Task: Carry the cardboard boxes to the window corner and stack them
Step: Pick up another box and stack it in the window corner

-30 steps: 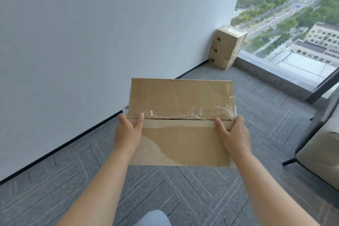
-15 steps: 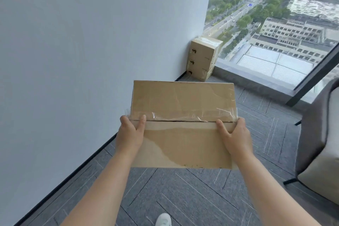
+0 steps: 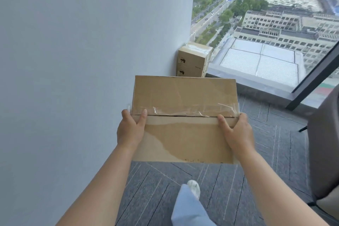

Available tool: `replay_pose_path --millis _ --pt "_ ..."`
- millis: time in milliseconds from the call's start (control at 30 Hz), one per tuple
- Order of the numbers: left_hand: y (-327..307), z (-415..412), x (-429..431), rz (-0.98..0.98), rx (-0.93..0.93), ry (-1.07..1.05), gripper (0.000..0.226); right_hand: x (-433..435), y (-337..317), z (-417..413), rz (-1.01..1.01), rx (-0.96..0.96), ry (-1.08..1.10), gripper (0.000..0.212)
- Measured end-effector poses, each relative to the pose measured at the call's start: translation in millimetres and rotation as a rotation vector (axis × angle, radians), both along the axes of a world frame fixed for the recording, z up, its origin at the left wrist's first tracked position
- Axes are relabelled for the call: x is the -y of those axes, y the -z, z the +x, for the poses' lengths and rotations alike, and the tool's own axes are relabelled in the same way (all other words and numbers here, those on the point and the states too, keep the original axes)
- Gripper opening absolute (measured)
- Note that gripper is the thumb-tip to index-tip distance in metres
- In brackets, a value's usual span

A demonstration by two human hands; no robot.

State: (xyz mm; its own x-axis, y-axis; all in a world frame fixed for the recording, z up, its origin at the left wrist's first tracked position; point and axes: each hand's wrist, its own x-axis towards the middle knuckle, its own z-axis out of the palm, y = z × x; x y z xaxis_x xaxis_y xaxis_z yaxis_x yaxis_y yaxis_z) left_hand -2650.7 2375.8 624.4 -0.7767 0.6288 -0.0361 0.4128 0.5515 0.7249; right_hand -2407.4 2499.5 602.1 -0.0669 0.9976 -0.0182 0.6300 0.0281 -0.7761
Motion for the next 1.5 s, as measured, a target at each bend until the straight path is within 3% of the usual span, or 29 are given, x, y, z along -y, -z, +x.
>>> replay_pose_path --millis 300,567,1067,1500 --pt "-6.7 -57.3 -191.4 0.033 -0.018 -0.015 0.058 -190.2 -11.4 -58.1 0.016 -0.041 -0.018 0.053" --pt "6.3 -112.6 -317.5 0.025 0.013 -0.024 0.053 -308.2 -10.5 -108.0 -0.013 -0.02 0.003 0.054" --pt "26.0 -272.9 -600.2 -0.035 0.068 0.271 0.054 -518.1 20.8 -245.5 -0.104 -0.018 0.276 0.056" --pt "65.3 -324.2 -791.9 -0.14 0.099 0.301 0.052 -690.6 59.8 -291.4 -0.24 0.024 0.349 0.059"
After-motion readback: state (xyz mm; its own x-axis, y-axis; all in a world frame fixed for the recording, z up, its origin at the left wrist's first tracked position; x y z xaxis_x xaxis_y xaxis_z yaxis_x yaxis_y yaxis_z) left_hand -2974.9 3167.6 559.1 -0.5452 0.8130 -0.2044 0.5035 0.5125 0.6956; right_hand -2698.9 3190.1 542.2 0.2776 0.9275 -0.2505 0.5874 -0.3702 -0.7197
